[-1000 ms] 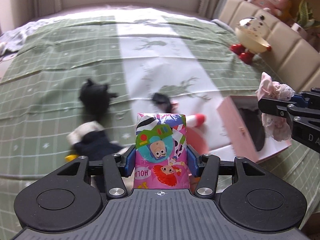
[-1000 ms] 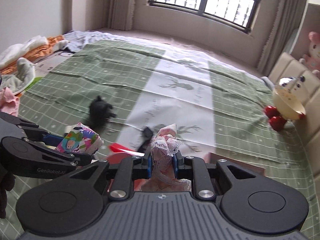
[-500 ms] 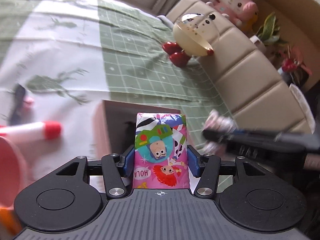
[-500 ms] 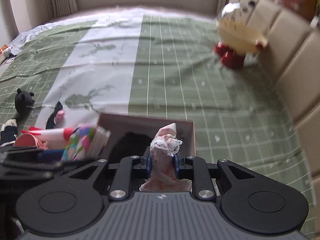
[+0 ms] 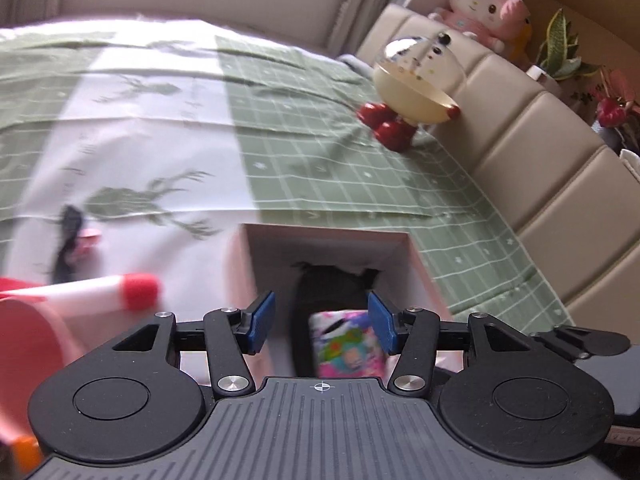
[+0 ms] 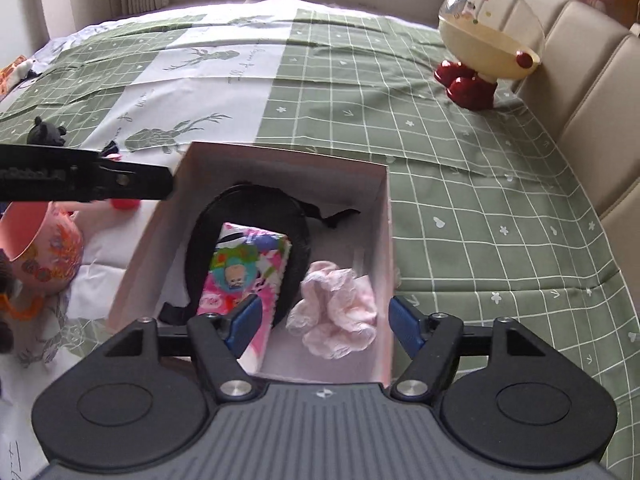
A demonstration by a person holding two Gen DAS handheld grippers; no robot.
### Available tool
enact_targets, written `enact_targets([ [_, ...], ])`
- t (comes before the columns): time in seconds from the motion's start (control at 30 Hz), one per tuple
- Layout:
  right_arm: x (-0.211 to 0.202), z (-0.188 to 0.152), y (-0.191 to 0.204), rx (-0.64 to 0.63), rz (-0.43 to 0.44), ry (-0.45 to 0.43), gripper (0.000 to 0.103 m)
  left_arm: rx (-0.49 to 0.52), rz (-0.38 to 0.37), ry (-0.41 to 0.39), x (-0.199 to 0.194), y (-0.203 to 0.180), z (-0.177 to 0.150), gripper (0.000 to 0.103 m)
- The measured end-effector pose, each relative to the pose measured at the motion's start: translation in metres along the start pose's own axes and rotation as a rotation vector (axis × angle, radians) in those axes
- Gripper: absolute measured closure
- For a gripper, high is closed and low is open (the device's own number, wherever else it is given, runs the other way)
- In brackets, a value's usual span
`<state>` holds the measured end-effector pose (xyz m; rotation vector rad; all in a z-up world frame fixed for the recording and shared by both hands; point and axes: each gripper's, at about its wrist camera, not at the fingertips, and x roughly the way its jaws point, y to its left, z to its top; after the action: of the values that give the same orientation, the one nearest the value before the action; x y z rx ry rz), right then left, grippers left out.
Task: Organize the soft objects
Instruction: 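Lower the tissue pack into the pink box with the left gripper while the right drops the scrunchie in, then grasp the white packet with the right gripper while the left reaches toward the panda plush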
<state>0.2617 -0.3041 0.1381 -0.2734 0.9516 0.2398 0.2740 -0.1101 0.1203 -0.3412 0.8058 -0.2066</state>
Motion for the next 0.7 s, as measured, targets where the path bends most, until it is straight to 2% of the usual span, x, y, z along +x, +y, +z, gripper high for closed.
enact_targets([
  [0.1, -0.015, -0.013, 0.029, -0.04, 0.011, -0.022, 0.027, -0.047, 0.052, -0.077, -0.049, 0.032, -0.016, 0.047],
  [0.17, -0.024, -0.021, 0.054, -0.07, 0.023, -0.025, 0.026, -0.084, 0.119, -0.123, -0.082, 0.059, -0.026, 0.047],
  [0.33, -0.037, -0.04, 0.134, -0.148, 0.118, -0.005, 0.022, -0.213, 0.391, -0.18, -0.154, 0.151, -0.053, 0.047],
  [0.43, -0.039, -0.046, 0.188, -0.194, 0.205, 0.017, 0.022, -0.358, 0.534, -0.147, -0.178, 0.216, -0.076, 0.047],
  [0.5, -0.037, -0.045, 0.224, -0.222, 0.276, 0.04, 0.022, -0.461, 0.557, -0.123, -0.194, 0.255, -0.093, 0.047],
  [0.57, -0.034, -0.041, 0.259, -0.263, 0.333, 0.045, 0.022, -0.507, 0.553, -0.089, -0.204, 0.28, -0.105, 0.047],
  [0.67, -0.03, -0.03, 0.307, -0.31, 0.401, 0.03, 0.02, -0.492, 0.502, -0.013, -0.21, 0.3, -0.113, 0.047],
  [0.7, -0.027, -0.025, 0.322, -0.315, 0.431, 0.031, 0.016, -0.479, 0.483, 0.007, -0.21, 0.301, -0.116, 0.047],
])
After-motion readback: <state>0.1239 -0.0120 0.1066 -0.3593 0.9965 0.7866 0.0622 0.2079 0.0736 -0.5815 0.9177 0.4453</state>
